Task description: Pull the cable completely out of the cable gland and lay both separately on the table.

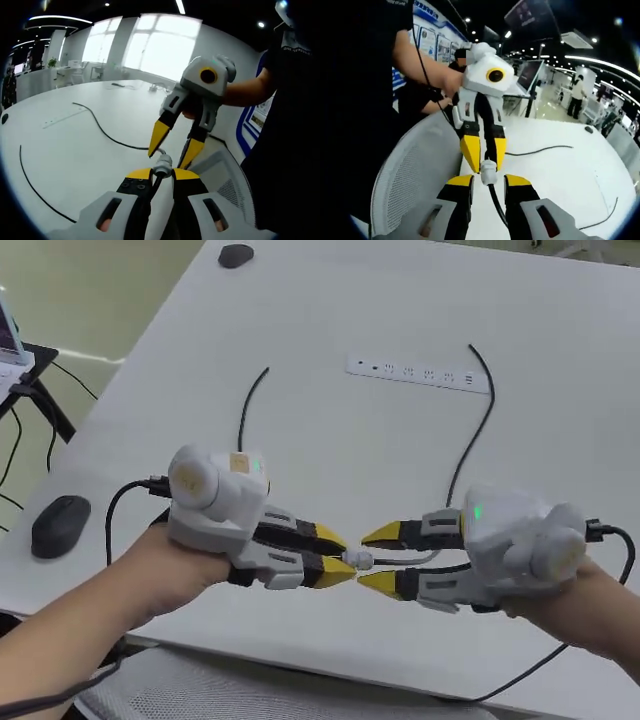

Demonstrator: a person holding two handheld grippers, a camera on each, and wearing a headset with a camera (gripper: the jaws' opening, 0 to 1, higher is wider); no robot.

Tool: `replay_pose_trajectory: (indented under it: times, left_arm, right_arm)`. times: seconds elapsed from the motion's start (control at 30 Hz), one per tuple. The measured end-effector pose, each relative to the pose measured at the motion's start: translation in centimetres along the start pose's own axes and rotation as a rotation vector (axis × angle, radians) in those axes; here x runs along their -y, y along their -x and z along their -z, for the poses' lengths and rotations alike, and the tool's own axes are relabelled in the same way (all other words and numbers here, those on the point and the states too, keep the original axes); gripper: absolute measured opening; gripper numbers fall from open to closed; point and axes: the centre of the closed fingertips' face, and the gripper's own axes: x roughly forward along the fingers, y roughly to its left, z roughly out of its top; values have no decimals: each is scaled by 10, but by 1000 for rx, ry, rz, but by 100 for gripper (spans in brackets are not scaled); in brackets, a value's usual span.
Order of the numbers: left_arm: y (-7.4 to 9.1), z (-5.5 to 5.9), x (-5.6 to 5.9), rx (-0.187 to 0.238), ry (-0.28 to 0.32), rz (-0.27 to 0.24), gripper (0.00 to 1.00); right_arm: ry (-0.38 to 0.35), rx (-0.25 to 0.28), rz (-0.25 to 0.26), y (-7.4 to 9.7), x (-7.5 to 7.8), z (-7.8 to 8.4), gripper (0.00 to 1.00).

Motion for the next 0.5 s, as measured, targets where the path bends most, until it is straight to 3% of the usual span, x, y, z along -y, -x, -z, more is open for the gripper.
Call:
replay_pose_trajectory:
  times: [0.07,0.1,0.17,0.23,0.3,0.43,0.5]
  left_arm:
    - [0,0,0,3,-25,-5,15]
    - [0,0,0,3,-33,-6,15]
    - [0,2,1,-5,-58,-6,15]
    - [1,3,3,-15,-98,-5,15]
    - [1,3,5,-15,-107,-2,15]
    - [0,2,5,-15,-124,-3,15]
    - [0,2,5,-14,-120,-2,15]
  right_arm:
    - [-115,37,-30,3,4,0,21]
    - [-250,48,-78,5,2,0,23]
    - [-337,128,-108,9,6,-11,21]
    - [-477,162,-190,14,3,-19,21]
    - [-520,168,-205,14,7,-20,25]
    - [-576,135,-299,11,-3,-16,20]
    - [-560,122,-283,7,0,-11,19]
